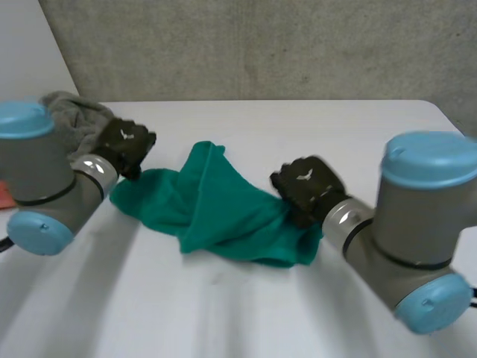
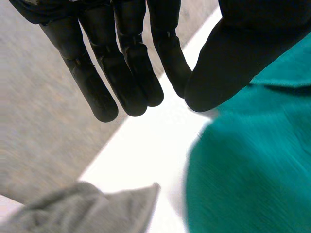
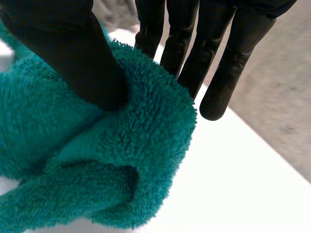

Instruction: Fold the laundry.

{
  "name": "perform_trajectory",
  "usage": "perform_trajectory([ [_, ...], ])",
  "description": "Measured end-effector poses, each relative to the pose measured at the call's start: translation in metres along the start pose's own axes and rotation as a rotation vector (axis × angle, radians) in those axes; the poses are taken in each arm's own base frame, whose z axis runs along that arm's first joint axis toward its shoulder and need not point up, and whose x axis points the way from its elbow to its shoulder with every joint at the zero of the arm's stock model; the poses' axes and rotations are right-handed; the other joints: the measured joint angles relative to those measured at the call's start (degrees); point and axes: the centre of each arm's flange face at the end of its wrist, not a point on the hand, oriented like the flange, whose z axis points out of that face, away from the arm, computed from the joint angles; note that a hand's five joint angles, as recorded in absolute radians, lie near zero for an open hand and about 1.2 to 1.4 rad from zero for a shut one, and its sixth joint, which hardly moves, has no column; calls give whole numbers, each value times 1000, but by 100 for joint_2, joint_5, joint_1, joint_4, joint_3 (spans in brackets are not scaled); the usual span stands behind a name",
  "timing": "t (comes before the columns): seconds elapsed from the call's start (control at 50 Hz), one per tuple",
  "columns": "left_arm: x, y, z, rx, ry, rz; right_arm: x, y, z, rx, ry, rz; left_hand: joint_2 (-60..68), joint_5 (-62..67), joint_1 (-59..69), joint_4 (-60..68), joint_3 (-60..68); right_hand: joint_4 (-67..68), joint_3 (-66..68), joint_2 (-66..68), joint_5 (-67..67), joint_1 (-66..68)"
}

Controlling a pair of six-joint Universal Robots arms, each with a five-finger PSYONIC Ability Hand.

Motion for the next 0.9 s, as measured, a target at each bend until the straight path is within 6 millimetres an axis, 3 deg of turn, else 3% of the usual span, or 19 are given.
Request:
perform_trajectory([
  [0.04, -3, -9, -5, 19, -10, -2, 7, -3, -1, 4, 17, 4, 0, 0, 0, 9, 0, 0, 0, 0, 0, 0],
  [0.1, -10, -30, -21, 70, -27, -38, 33, -14, -4, 21, 77, 14, 0, 0, 0, 9, 2, 3, 0, 0, 0, 16],
  [0.14, -14, -50, -43, 116, -31, -93, 63, -24, -9, 30, 139, 25, -201, -106, -148, -147, -141, 4, 0, 0, 0, 22],
  [0.16, -15, -57, -53, 135, -32, -118, 78, -29, -13, 32, 169, 31, -1651, -1423, -1675, -1529, -1630, 4, 0, 0, 0, 22],
  [0.22, -10, -62, -71, 147, -15, -168, 103, -31, -17, 20, 211, 45, -3673, -3427, -3840, -3619, -3545, 4, 0, 0, 2, 22],
  [0.3, 5, -50, -78, 104, 26, -204, 123, -24, -19, -11, 226, 69, -4575, -4414, -4427, -4649, -4527, 5, 0, 0, 55, 46],
  [0.42, 39, -9, -63, -31, 120, -216, 124, -6, -14, -59, 192, 102, -4597, -4440, -4427, -4673, -4564, 5, 0, 0, 62, 46],
  [0.52, 64, 10, -50, -88, 185, -203, 120, 1, -13, -70, 179, 109, -4597, -4435, -4427, -4673, -4564, 5, 0, 0, 63, 46],
  [0.62, 81, 18, -44, -108, 229, -197, 118, 3, -12, -71, 177, 109, -4594, -4420, -4419, -4669, -4563, 5, 0, 0, 63, 46],
  [0.76, 100, 13, -43, -84, 273, -181, 114, 6, -12, -77, 169, 108, -4581, -4376, -4406, -4640, -4547, 5, 0, 0, 63, 46],
  [0.9, 114, 20, -32, -82, 285, -157, 110, 12, -12, -87, 163, 110, -3624, -3400, -3379, -3649, -3608, 5, 0, 0, 63, 46],
])
